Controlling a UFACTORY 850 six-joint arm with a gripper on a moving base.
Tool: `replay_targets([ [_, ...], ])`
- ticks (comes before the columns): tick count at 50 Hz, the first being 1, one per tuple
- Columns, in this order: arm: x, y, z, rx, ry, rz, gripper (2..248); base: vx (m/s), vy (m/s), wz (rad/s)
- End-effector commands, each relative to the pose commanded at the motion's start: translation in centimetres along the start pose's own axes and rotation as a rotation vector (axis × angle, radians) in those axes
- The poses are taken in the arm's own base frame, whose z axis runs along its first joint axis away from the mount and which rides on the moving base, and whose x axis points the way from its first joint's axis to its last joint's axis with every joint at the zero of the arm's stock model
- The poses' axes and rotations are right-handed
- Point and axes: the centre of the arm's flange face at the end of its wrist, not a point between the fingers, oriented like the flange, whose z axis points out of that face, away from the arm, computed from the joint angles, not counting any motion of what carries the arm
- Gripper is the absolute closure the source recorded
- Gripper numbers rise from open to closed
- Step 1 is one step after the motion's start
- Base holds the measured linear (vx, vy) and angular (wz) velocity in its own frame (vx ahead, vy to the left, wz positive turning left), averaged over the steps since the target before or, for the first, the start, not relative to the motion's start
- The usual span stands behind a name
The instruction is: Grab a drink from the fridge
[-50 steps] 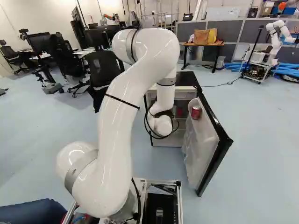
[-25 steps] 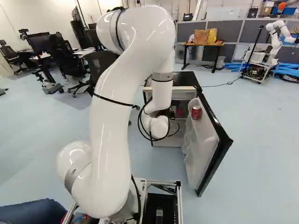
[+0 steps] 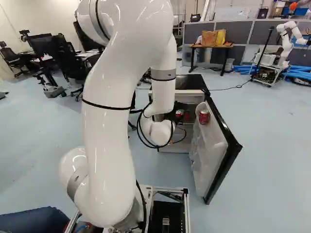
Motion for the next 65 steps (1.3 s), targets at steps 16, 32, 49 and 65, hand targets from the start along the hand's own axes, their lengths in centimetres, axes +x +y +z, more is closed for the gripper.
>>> replay_targets([
  [16, 1.5, -0.1, -0.9, -0.003, 0.034, -0.008, 156, 0.0, 0.0, 0.0],
  [32, 3.0, -0.2, -1.7, -0.005, 0.07, -0.017, 156, 0.0, 0.0, 0.0],
  [49, 4.6, -0.4, -2.0, -0.003, 0.096, -0.03, 156, 0.0, 0.0, 0.0],
  [65, 6.1, -0.5, -2.0, -0.001, 0.116, -0.042, 156, 0.0, 0.0, 0.0],
])
